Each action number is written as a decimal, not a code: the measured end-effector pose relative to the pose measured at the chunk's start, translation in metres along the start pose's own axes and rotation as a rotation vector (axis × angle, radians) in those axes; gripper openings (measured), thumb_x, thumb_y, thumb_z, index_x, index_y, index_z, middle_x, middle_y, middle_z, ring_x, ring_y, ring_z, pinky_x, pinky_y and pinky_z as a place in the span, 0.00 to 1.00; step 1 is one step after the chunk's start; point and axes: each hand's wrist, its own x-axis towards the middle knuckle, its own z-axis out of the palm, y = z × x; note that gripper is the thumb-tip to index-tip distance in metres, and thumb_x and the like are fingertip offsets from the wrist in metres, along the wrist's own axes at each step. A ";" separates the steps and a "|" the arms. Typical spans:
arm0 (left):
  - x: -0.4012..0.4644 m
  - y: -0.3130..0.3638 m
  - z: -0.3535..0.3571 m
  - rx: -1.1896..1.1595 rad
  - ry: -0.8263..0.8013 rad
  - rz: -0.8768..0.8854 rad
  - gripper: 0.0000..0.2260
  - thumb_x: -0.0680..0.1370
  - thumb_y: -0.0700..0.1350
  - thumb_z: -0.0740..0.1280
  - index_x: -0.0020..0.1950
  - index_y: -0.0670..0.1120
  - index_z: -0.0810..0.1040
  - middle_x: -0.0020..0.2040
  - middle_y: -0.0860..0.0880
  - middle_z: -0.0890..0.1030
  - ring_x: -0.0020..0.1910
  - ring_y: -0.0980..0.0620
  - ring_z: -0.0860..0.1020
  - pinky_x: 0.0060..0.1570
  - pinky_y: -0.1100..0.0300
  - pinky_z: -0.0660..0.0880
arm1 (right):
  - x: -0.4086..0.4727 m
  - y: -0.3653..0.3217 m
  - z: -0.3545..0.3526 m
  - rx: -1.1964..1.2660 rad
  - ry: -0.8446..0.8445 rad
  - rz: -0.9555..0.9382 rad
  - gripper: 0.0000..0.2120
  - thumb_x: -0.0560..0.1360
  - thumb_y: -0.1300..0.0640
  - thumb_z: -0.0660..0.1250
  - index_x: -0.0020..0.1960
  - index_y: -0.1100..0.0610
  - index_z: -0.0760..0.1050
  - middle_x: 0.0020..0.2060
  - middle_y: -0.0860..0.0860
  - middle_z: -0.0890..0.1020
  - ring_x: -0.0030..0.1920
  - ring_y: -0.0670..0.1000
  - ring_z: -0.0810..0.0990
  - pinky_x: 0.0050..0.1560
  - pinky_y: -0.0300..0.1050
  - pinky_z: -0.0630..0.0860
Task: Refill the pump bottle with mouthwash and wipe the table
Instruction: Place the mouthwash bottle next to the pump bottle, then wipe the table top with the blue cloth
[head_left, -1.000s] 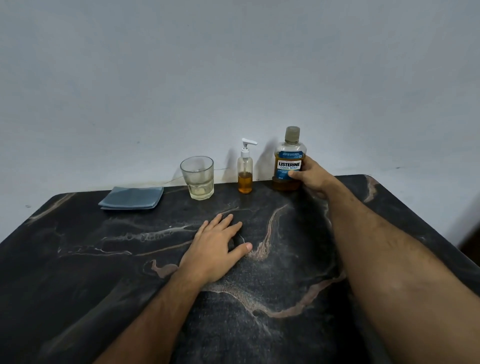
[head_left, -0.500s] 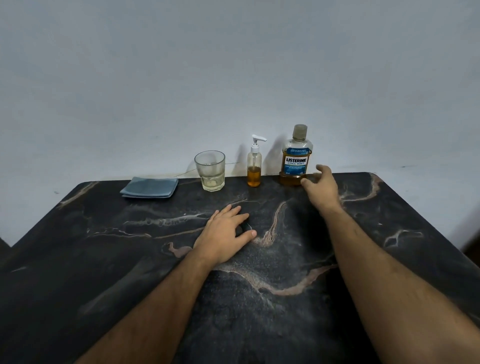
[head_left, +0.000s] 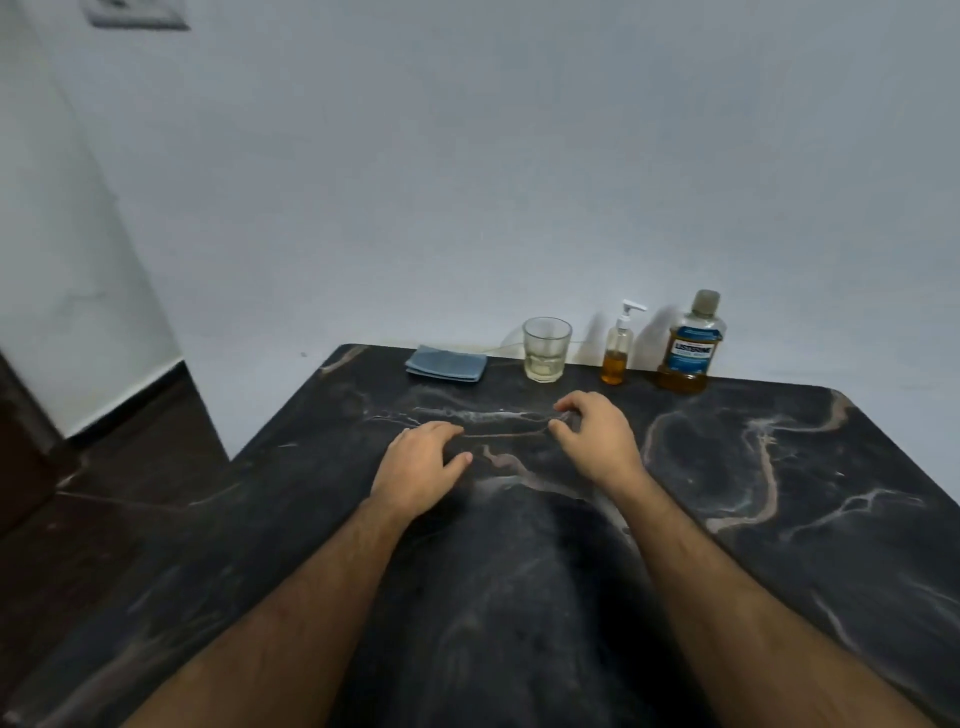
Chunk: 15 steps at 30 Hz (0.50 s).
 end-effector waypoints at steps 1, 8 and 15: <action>-0.001 -0.009 -0.008 -0.003 0.015 -0.020 0.21 0.79 0.54 0.66 0.71 0.50 0.74 0.70 0.52 0.76 0.68 0.52 0.73 0.69 0.55 0.67 | 0.003 -0.010 0.007 -0.005 -0.023 -0.013 0.12 0.76 0.53 0.70 0.59 0.51 0.78 0.56 0.49 0.79 0.54 0.48 0.77 0.56 0.45 0.75; 0.046 -0.048 -0.035 -0.089 0.056 -0.122 0.21 0.80 0.52 0.66 0.72 0.48 0.72 0.69 0.49 0.76 0.67 0.50 0.75 0.67 0.52 0.71 | 0.053 -0.049 0.063 -0.051 -0.116 -0.051 0.12 0.76 0.55 0.69 0.59 0.53 0.78 0.56 0.52 0.80 0.56 0.53 0.78 0.59 0.49 0.75; 0.155 -0.080 -0.007 -0.235 0.160 -0.370 0.19 0.80 0.51 0.65 0.68 0.43 0.76 0.63 0.44 0.81 0.61 0.45 0.78 0.61 0.52 0.73 | 0.141 -0.043 0.119 0.058 -0.052 0.051 0.10 0.78 0.56 0.65 0.56 0.59 0.78 0.52 0.56 0.84 0.55 0.57 0.80 0.56 0.48 0.76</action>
